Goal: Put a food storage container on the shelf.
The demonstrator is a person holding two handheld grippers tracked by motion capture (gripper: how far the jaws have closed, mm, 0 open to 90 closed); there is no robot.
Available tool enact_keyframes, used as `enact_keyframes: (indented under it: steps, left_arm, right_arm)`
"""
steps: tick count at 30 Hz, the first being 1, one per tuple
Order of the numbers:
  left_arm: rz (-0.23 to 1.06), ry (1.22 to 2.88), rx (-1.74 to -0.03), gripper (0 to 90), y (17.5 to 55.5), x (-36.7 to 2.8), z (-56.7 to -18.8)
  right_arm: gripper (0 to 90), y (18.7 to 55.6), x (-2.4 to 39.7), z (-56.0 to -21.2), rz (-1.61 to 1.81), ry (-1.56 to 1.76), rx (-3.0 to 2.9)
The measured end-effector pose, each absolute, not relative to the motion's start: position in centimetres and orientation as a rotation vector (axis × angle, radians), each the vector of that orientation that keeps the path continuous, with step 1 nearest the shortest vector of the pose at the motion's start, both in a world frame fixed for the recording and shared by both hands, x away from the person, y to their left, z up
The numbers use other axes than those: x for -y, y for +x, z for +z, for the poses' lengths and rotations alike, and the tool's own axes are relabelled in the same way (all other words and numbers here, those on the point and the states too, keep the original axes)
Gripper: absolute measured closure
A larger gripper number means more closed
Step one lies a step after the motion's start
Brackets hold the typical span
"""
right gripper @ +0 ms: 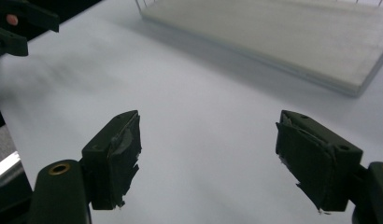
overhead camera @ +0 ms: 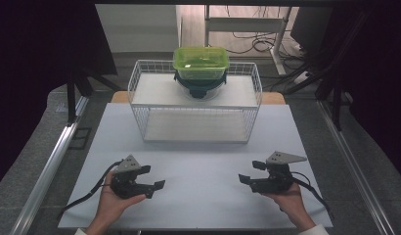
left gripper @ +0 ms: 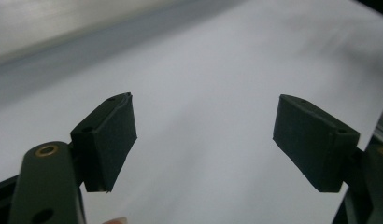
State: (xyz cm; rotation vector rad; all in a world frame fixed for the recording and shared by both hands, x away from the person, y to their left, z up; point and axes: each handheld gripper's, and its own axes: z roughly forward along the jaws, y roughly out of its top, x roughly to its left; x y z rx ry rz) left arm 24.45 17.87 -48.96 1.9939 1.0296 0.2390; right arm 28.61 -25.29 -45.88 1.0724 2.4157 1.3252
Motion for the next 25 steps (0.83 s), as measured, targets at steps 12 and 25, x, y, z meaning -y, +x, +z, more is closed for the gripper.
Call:
enact_keyframes:
  steps: [12,25]
  left_arm:
    - [0.254,1.992,-1.067,19.7,24.9,-17.9,-49.4]
    - [0.244,1.948,-1.090,19.8,25.4,-18.4,-48.9]
  right_arm:
    - [21.6,29.1,26.4,-47.7,1.332,1.136,-2.408]
    - [22.1,28.9,26.9,-47.1,1.333,1.121,-2.386]
